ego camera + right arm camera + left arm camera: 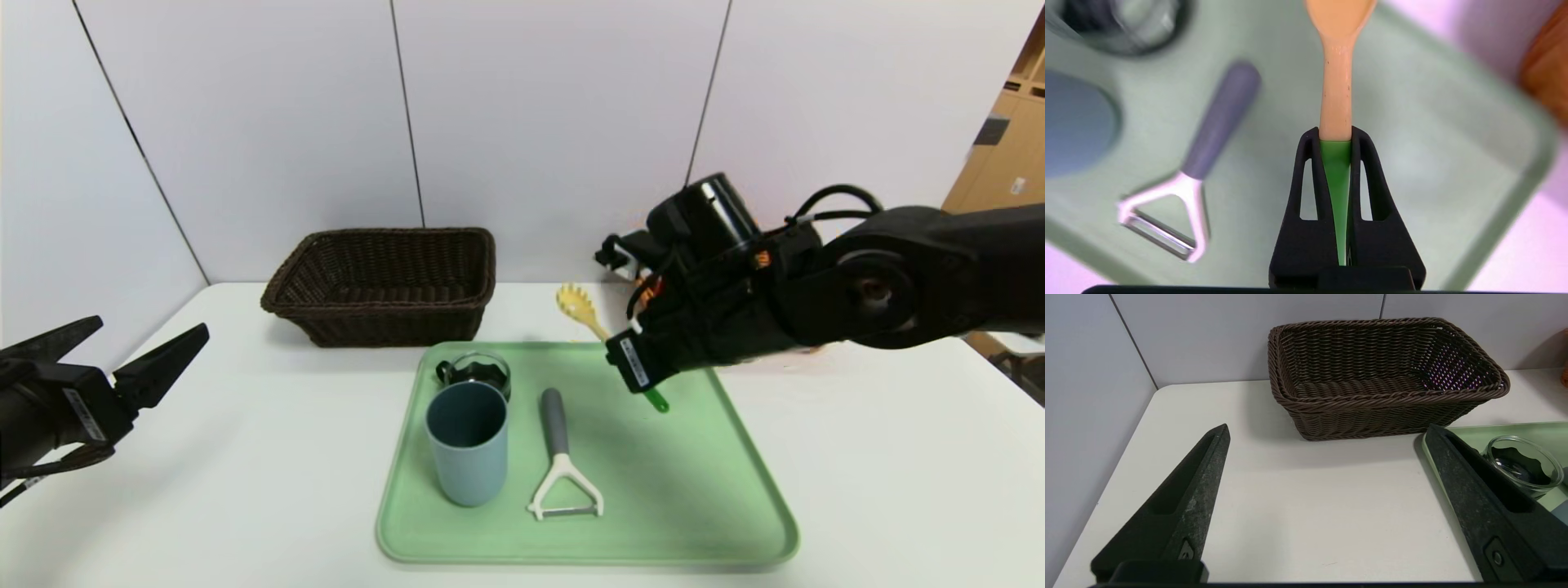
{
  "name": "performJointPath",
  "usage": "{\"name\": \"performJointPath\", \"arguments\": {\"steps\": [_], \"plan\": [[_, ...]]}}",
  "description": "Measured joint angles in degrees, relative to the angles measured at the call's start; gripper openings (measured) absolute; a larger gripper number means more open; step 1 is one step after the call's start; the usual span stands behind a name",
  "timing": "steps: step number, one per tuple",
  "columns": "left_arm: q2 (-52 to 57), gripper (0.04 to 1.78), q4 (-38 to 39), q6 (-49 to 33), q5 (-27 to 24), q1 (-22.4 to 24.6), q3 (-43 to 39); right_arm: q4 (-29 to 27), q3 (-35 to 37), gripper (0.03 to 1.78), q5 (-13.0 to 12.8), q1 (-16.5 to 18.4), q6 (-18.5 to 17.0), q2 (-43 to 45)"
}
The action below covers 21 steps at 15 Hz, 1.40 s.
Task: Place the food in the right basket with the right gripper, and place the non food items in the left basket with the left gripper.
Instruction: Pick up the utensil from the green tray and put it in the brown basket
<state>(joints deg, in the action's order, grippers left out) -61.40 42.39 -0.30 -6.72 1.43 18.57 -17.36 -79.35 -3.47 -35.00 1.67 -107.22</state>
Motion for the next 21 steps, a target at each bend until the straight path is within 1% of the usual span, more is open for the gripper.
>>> {"name": "performJointPath", "arguments": {"steps": [2,4,5,6,8,9,11,12,13,17,20,21], "plan": [[0.0,1.69,0.0,0.0,0.0,0.0,0.0,0.1,-3.8,0.12,0.0,-0.5,2.0,2.0],[0.0,1.69,0.1,-0.1,0.0,0.0,0.0,0.8,-8.3,0.12,0.3,-1.7,2.8,2.9],[0.0,1.69,0.1,-0.2,0.0,0.0,0.0,1.5,-10.4,0.12,0.5,-2.5,3.2,2.7],[0.0,1.69,0.1,-0.3,0.0,0.0,0.0,3.3,-12.2,0.12,0.5,-3.2,3.6,2.0],[0.0,1.69,0.1,-0.4,0.0,0.0,-0.2,11.4,-14.6,0.12,0.6,-4.3,4.3,-0.7],[0.1,1.69,0.1,-0.4,0.0,0.0,-0.3,16.4,-15.6,0.12,0.8,-5.0,5.0,-2.6],[0.2,1.69,0.2,-0.5,0.0,0.0,-0.4,25.9,-18.1,0.12,0.8,-6.3,7.0,-7.0],[0.2,1.69,0.1,-0.7,0.0,0.0,-0.5,29.6,-19.2,0.12,0.8,-7.0,7.6,-9.4],[0.2,1.69,0.2,-1.0,0.0,0.0,-0.6,32.7,-20.2,0.12,0.8,-7.4,7.8,-11.5],[0.3,1.69,0.2,-1.2,0.0,0.0,-1.1,49.6,-23.1,0.12,-0.1,-9.1,8.1,-20.8],[0.3,1.69,0.3,-1.2,0.0,0.0,-1.2,56.7,-23.8,0.12,-1.8,-9.5,8.1,-26.1],[0.3,1.69,0.3,-1.3,0.0,0.0,-1.2,58.0,-23.9,0.12,-2.3,-9.5,8.1,-27.5]]}}
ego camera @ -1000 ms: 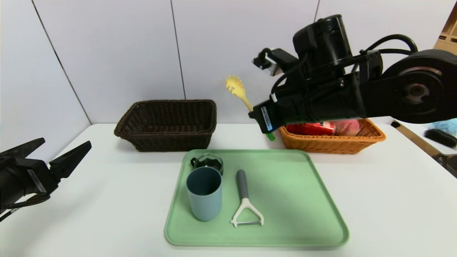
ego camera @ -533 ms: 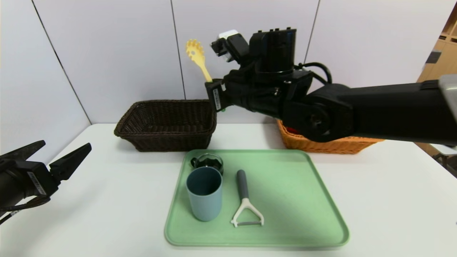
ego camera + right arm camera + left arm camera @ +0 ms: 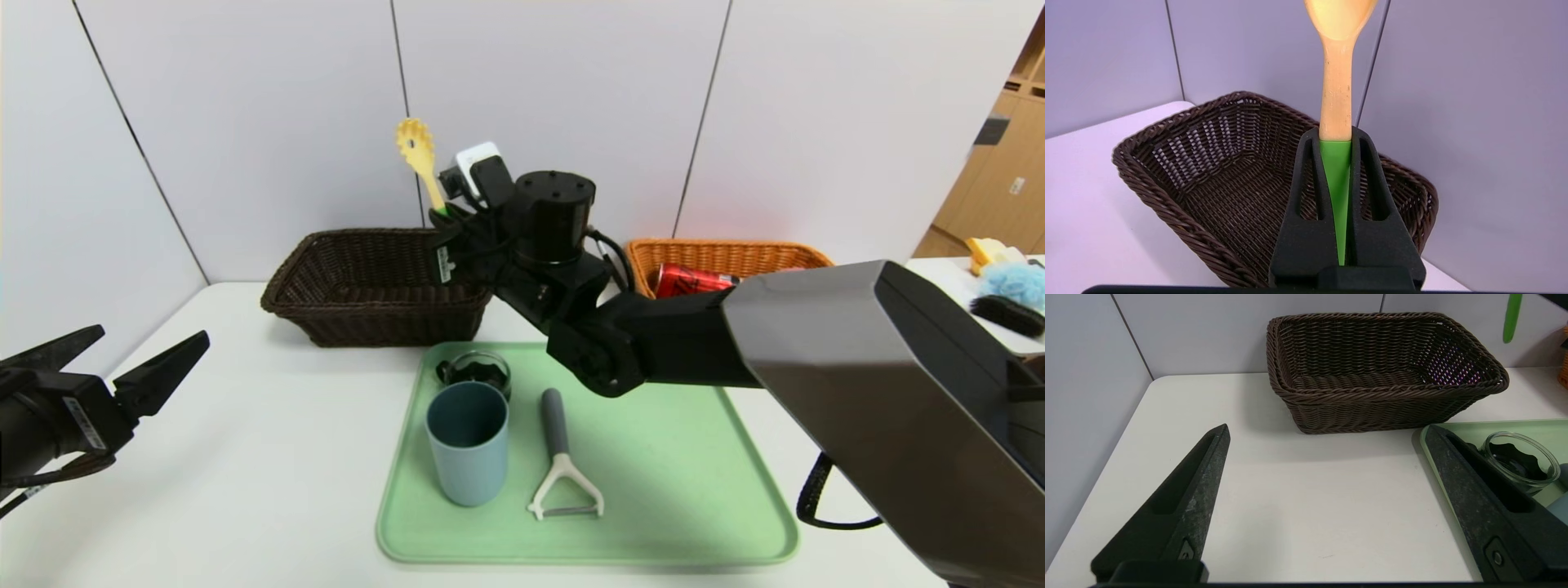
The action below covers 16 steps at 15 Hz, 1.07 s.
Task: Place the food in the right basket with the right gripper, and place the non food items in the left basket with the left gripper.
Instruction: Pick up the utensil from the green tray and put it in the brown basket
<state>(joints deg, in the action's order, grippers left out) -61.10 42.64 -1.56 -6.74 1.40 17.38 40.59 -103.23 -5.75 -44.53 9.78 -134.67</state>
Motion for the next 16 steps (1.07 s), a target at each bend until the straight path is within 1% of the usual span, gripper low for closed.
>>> {"name": "performJointPath", "arguments": {"steps": [2,8,10,11,13,14,16], "plan": [[0.0,1.69,0.0,0.0,0.0,0.0,0.0,-0.2,0.2,0.12,-1.3,-0.1,-0.1,-1.6],[0.0,1.69,0.0,0.0,0.0,0.0,0.2,-1.0,0.7,0.12,-1.3,-0.3,0.0,-3.2],[0.0,1.69,0.0,-0.2,0.0,0.0,0.2,-2.5,0.8,0.12,-1.2,-0.3,-0.1,-3.3],[0.0,1.69,0.0,-0.4,0.0,0.0,0.1,-3.0,0.8,0.23,-1.2,-0.3,-0.1,-3.3],[0.0,1.69,0.0,-0.5,0.0,0.0,0.1,-2.6,0.5,0.57,-1.4,-0.2,-0.2,-3.3],[0.0,1.69,0.0,-0.5,0.0,0.0,0.2,-2.6,0.1,0.71,-1.4,-0.1,-0.2,-3.3],[0.0,1.69,0.0,-0.5,0.0,0.0,0.3,-2.6,-1.0,0.94,-1.5,0.0,-0.2,-3.7]]}}
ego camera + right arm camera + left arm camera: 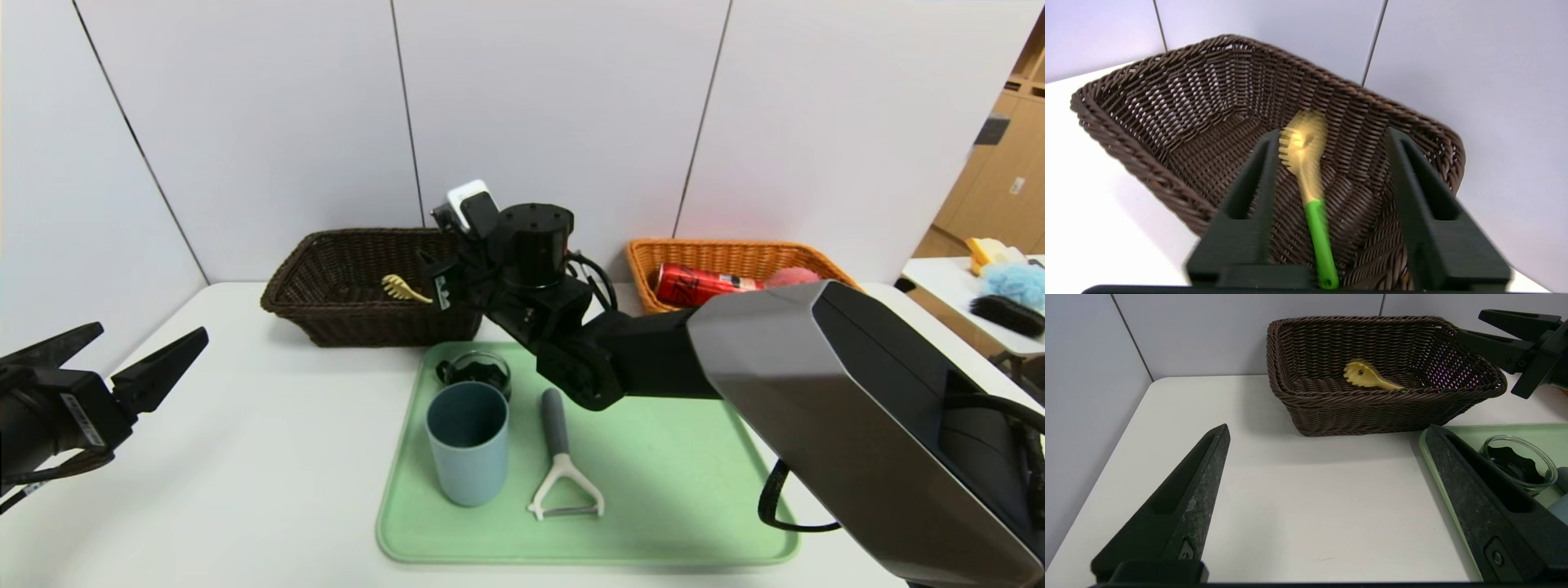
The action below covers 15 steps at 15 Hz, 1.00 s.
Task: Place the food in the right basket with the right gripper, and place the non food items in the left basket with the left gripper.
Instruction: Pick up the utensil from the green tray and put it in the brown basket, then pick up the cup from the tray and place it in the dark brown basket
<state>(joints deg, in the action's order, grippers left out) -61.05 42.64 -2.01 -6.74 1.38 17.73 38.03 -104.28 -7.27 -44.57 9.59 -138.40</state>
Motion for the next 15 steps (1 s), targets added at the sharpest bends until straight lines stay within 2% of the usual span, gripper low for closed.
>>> {"name": "performJointPath", "arguments": {"steps": [3,6,9,12,15], "plan": [[0.0,1.69,0.0,0.0,0.0,0.1,-0.1,0.0,-1.8,1.19,0.0,0.3,0.1,-0.2],[0.0,1.69,0.1,-0.1,0.0,0.0,0.0,-0.1,-2.3,1.35,-0.1,1.8,1.7,1.4],[0.0,1.69,0.2,-0.9,0.0,0.0,0.6,-0.1,-0.7,1.47,-2.2,6.6,4.0,5.9],[0.0,1.69,0.4,-1.0,-0.1,0.0,2.4,-0.6,6.6,1.54,-3.1,12.6,5.1,14.4],[-0.4,1.69,0.2,-0.9,-0.3,-0.9,3.8,-0.5,21.3,1.60,-2.9,19.4,5.2,26.6]]}}
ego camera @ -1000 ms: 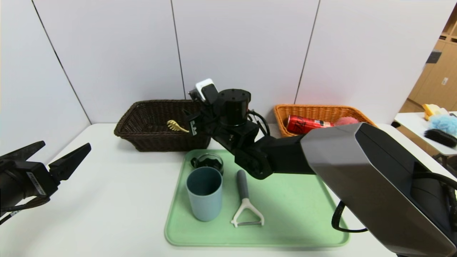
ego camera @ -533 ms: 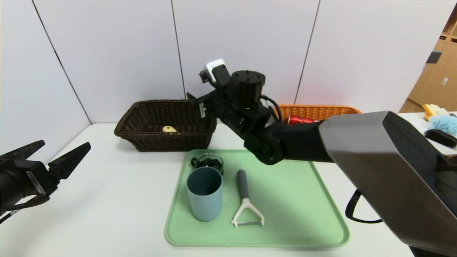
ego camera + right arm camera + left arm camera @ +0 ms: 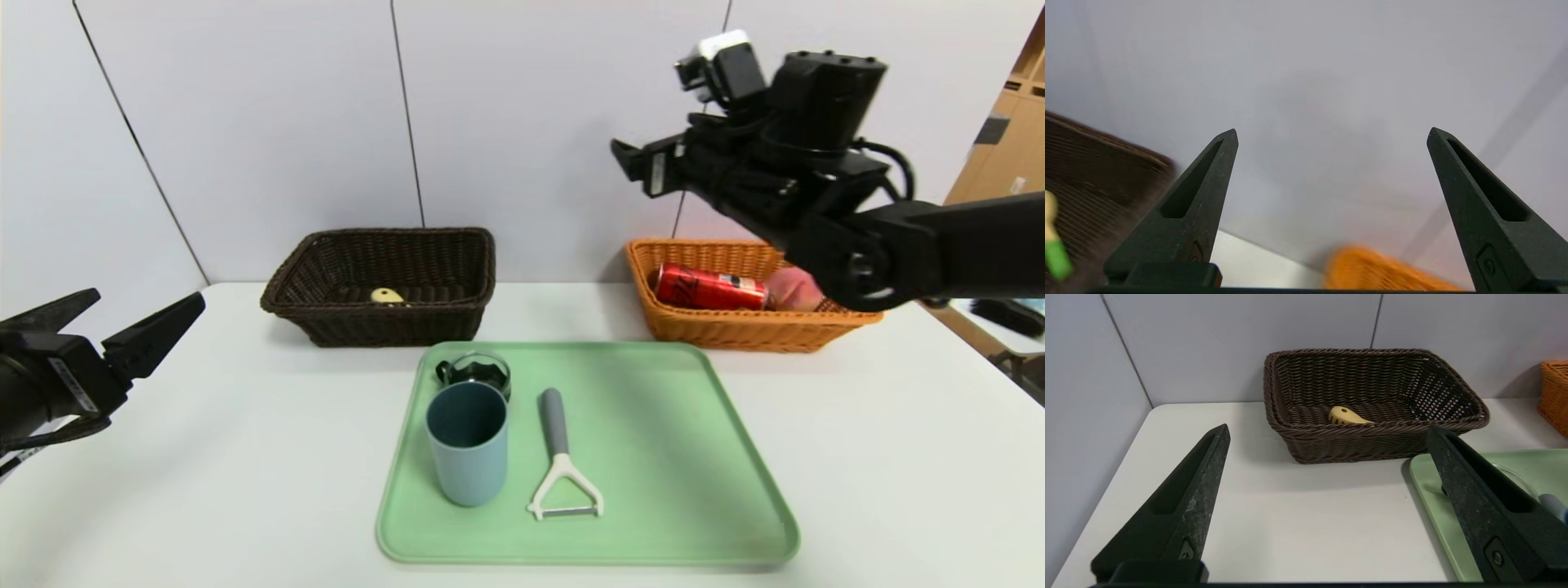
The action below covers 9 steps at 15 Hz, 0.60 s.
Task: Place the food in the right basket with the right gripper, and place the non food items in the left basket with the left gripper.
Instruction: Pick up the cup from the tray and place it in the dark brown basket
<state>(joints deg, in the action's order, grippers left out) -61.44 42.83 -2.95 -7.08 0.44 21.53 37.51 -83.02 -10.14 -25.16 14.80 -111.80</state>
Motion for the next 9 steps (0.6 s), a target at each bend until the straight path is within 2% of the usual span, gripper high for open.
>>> {"name": "performJointPath", "arguments": {"steps": [5,9], "plan": [[-2.6,1.69,0.3,0.2,0.0,-6.3,1.2,0.5,30.0,1.65,0.6,11.8,-2.2,20.8],[-8.0,1.69,6.1,0.4,0.4,-13.5,1.5,0.6,43.9,1.67,1.0,20.4,-6.0,32.3]]}}
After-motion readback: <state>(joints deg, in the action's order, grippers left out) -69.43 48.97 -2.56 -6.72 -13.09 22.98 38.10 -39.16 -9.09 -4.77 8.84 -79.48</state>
